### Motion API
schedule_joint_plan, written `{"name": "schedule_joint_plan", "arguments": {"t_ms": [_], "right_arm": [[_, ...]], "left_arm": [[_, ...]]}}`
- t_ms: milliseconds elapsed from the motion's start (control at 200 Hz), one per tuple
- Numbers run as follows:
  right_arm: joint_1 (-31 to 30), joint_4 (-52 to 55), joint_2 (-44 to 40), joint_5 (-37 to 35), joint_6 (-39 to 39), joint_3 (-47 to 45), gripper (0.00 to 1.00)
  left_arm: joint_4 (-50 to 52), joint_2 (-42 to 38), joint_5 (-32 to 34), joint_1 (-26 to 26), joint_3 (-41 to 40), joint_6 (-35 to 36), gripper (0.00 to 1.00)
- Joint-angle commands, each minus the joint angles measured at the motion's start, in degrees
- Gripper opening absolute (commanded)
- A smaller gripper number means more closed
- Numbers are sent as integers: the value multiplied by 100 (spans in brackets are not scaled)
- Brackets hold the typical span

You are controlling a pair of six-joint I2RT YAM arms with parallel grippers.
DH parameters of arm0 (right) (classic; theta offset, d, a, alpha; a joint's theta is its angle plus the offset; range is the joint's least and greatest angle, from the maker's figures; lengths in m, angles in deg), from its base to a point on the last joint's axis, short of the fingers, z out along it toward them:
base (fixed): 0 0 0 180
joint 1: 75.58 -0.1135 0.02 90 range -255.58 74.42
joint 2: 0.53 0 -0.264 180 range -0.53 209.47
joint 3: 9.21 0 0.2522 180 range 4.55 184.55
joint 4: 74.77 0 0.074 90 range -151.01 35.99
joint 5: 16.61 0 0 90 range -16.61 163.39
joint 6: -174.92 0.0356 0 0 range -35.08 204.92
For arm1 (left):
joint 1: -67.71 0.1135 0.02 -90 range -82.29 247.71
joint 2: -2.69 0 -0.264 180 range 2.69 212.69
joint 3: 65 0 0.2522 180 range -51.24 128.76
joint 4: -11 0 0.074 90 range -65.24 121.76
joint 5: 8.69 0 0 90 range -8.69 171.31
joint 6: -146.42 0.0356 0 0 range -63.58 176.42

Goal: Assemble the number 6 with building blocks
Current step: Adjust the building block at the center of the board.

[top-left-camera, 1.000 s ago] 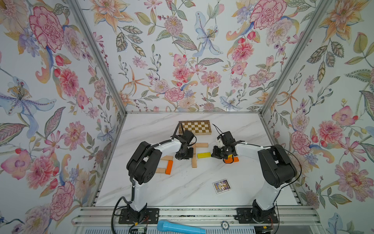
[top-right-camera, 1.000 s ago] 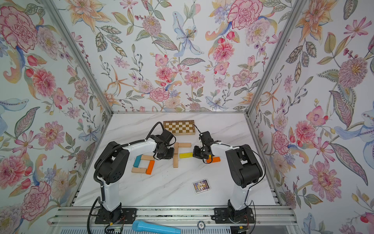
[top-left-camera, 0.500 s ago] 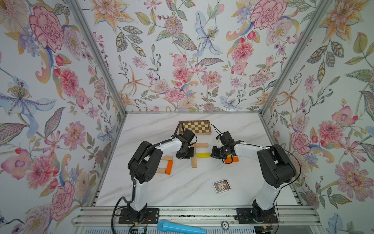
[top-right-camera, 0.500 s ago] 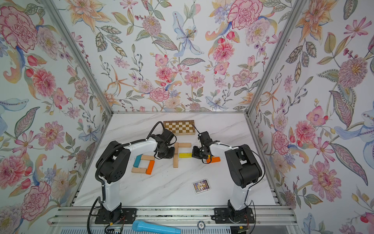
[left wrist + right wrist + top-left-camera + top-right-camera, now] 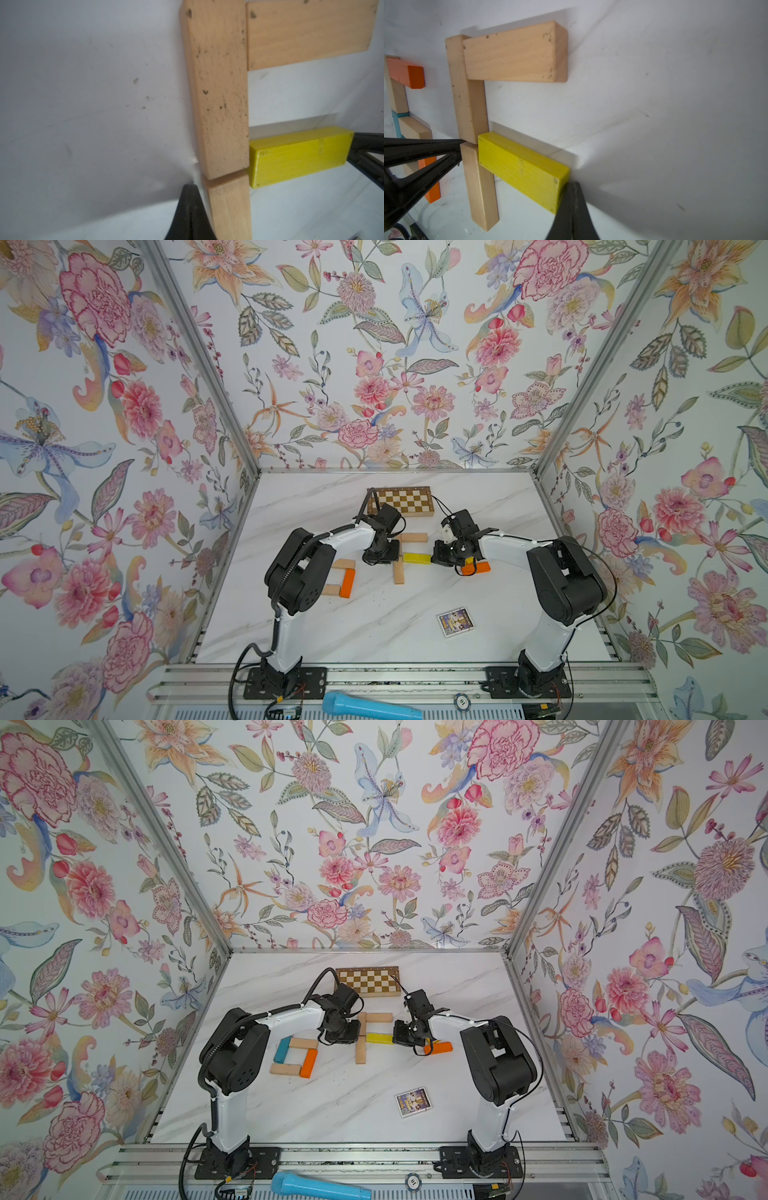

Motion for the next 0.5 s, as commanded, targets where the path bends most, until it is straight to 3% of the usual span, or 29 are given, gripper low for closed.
{"name": "schedule_joint_plan", "arguments": {"t_ms": [0,490], "right_arm": [[137,313,112,-243,-179,112,0],[20,422,361,-214,-224,475,3]], "left_arm": [[112,178,-29,-24,78,74,5],[163,226,-13,-22,159,92,4]]}}
